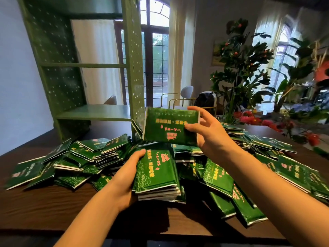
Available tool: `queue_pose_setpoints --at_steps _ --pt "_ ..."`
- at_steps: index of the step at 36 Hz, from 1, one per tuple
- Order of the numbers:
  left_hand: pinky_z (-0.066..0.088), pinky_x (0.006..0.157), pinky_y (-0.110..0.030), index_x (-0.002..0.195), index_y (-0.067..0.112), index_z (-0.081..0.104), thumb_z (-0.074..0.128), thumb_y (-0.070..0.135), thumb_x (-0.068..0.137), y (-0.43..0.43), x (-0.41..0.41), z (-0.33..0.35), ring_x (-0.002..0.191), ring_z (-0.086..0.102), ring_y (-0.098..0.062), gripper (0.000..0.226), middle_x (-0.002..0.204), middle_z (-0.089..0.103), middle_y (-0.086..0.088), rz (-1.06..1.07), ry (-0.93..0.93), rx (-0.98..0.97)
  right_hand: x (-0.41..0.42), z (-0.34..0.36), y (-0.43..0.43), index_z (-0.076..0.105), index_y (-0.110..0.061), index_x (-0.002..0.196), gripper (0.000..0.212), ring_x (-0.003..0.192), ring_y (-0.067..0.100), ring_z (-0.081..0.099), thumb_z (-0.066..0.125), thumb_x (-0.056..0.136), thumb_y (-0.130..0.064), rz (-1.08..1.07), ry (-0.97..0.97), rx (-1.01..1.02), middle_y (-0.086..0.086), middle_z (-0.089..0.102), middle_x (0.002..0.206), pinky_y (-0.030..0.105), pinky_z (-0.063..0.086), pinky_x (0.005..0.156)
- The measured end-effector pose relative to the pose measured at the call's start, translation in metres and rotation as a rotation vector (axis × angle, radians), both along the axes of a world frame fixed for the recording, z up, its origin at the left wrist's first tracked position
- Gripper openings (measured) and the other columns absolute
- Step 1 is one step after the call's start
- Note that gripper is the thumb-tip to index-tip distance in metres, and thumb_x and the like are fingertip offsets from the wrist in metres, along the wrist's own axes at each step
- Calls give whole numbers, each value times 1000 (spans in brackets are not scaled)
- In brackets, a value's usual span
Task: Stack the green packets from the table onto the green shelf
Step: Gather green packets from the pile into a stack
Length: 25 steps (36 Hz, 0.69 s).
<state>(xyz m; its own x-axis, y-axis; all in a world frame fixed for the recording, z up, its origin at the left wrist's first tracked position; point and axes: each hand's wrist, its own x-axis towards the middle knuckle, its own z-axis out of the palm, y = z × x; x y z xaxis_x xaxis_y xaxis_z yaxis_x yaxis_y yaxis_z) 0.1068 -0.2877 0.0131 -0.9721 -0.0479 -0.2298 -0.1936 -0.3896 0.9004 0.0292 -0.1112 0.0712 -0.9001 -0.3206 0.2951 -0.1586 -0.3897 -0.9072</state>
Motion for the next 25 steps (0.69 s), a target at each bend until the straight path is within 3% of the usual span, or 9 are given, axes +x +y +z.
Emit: queue_pose_setpoints --at_steps 2,5,8,11,13,16,18,22,25 --pt "59 65 -35 78 5 77 44 40 97 -3 -2 -3 64 72 -26 52 80 74 -17 5 -8 19 -1 0 1 52 -13 123 45 82 20 67 55 85 11 1 -19 9 11 64 98 27 59 68" --pt "54 86 -41 94 4 76 45 45 96 -7 -2 -5 72 73 -29 51 92 73 -22 23 -5 -10 -2 -1 3 50 -13 126 45 71 18 69 55 86 8 19 -61 31 11 67 85 25 57 62" --pt "52 90 -45 99 5 76 48 49 93 -9 -2 -6 80 73 -32 52 100 72 -23 35 -10 -43 -4 -4 5 52 -13 127 44 69 18 69 58 86 3 34 -52 139 11 68 82 25 56 61" --pt "43 104 -56 129 8 61 53 60 86 -9 -2 -5 118 59 -40 68 128 61 -22 59 -10 -129 -4 -6 3 55 -12 123 39 63 15 66 61 86 0 52 16 302 6 66 72 22 53 58" --pt "41 107 -56 133 10 57 55 64 80 -8 -2 -6 124 55 -40 76 133 59 -21 49 6 -160 -2 -7 1 61 -12 112 30 65 13 67 65 84 -3 44 87 417 4 67 76 21 52 59" --pt "43 106 -55 131 12 59 59 66 69 -4 -4 -6 122 57 -38 82 129 62 -18 19 -6 -170 1 -6 -4 65 -13 98 17 71 8 67 69 83 -6 25 200 555 5 68 89 18 53 61" --pt "43 105 -54 130 12 60 57 62 78 0 -3 -5 120 59 -36 72 127 64 -17 -5 -6 -185 2 -7 -7 67 -15 96 16 81 12 67 71 82 -9 16 282 649 9 68 98 21 56 71" --pt "54 82 -43 100 7 74 41 54 94 3 -6 -6 80 73 -31 58 100 73 -20 -107 2 -107 5 -11 -14 70 -19 99 19 102 12 64 74 81 -18 0 398 805 -1 70 106 38 50 96" --pt "57 74 -37 102 5 70 34 59 95 3 -9 -9 73 73 -29 65 94 74 -20 -151 26 -43 6 -11 -17 70 -22 102 21 108 5 60 74 81 -22 -23 495 887 -7 68 110 36 46 100"
